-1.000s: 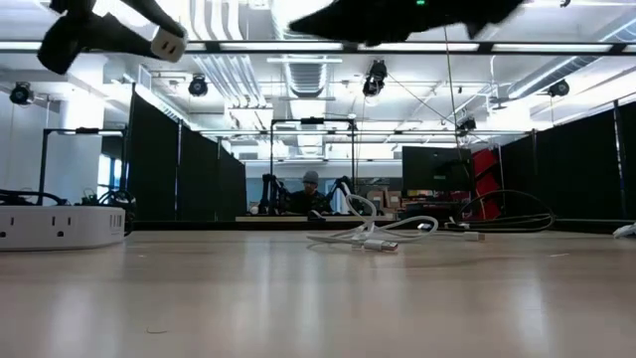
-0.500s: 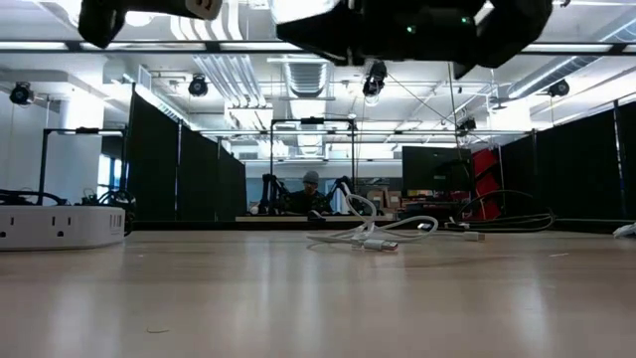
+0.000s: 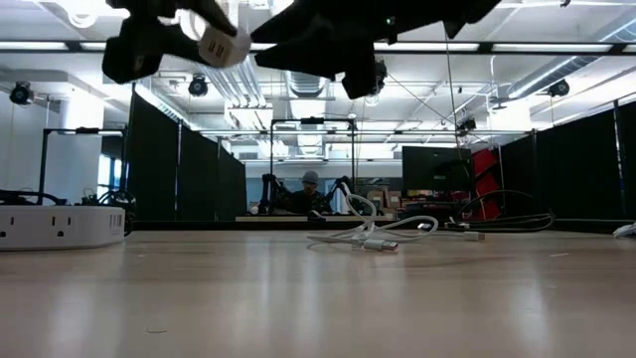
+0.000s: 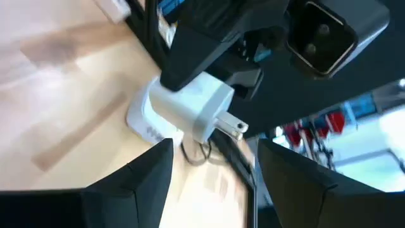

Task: Insert USB
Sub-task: Insert the white charger adapter into the top white outlet extension

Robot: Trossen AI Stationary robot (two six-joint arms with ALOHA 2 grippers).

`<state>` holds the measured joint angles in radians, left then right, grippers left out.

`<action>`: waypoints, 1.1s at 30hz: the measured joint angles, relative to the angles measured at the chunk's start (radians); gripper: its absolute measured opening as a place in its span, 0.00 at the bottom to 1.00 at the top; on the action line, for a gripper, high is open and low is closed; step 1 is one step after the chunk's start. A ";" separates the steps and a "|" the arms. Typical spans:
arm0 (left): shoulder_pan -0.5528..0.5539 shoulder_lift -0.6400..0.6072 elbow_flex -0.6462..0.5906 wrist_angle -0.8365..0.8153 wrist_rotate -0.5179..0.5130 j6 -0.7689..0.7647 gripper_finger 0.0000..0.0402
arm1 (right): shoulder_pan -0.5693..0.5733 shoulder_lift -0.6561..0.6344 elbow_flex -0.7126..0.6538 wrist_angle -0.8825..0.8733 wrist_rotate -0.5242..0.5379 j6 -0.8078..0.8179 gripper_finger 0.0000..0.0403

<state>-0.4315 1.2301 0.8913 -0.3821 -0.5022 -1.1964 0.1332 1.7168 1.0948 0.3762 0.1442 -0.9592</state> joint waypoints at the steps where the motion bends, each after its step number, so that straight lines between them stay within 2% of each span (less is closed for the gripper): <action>1: 0.005 0.000 0.000 -0.021 0.009 -0.001 0.35 | 0.000 -0.002 0.005 -0.029 0.027 0.007 0.53; 3: 0.007 -0.001 0.000 -0.058 0.017 -0.010 0.35 | -0.001 -0.009 0.009 -0.114 0.065 0.030 0.51; 5: 0.007 -0.001 0.000 -0.086 0.018 -0.018 0.35 | -0.015 -0.026 0.007 -0.213 0.054 0.086 0.50; 9: 0.006 0.009 -0.007 -0.089 -0.033 -0.010 0.35 | -0.069 -0.073 -0.029 -0.332 -0.100 0.280 0.46; 11: 0.007 0.012 -0.023 -0.064 -0.079 0.004 0.35 | -0.098 -0.080 -0.065 -0.336 -0.174 0.375 0.43; 13: 0.010 0.012 -0.058 0.001 -0.116 0.013 0.35 | -0.117 -0.080 -0.113 -0.320 -0.200 0.434 0.40; 16: 0.027 0.012 -0.147 0.204 -0.134 0.069 0.35 | -0.131 -0.080 -0.212 -0.172 -0.213 0.469 0.34; 20: 0.045 0.012 -0.275 0.545 -0.147 0.175 0.35 | -0.134 -0.079 -0.383 0.216 -0.265 0.554 0.23; 23: 0.050 0.012 -0.349 0.761 -0.199 0.243 0.35 | -0.133 -0.079 -0.484 0.545 -0.268 0.632 0.15; 25: 0.050 0.012 -0.380 0.872 -0.252 0.278 0.35 | -0.130 -0.079 -0.517 0.694 -0.261 0.660 0.11; 27: 0.051 0.012 -0.399 0.948 -0.286 0.304 0.35 | -0.127 -0.079 -0.520 0.774 -0.241 0.663 0.10; 29: 0.057 0.012 -0.406 0.994 -0.296 0.326 0.35 | -0.126 -0.079 -0.503 0.783 -0.223 0.648 0.10; 33: 0.062 0.015 -0.387 1.011 -0.299 0.368 0.35 | -0.127 -0.079 -0.439 0.720 -0.219 0.616 0.20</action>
<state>-0.3699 1.2447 0.5047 0.6290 -0.8014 -0.8288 0.0063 1.6375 0.6556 1.0961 -0.0744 -0.3434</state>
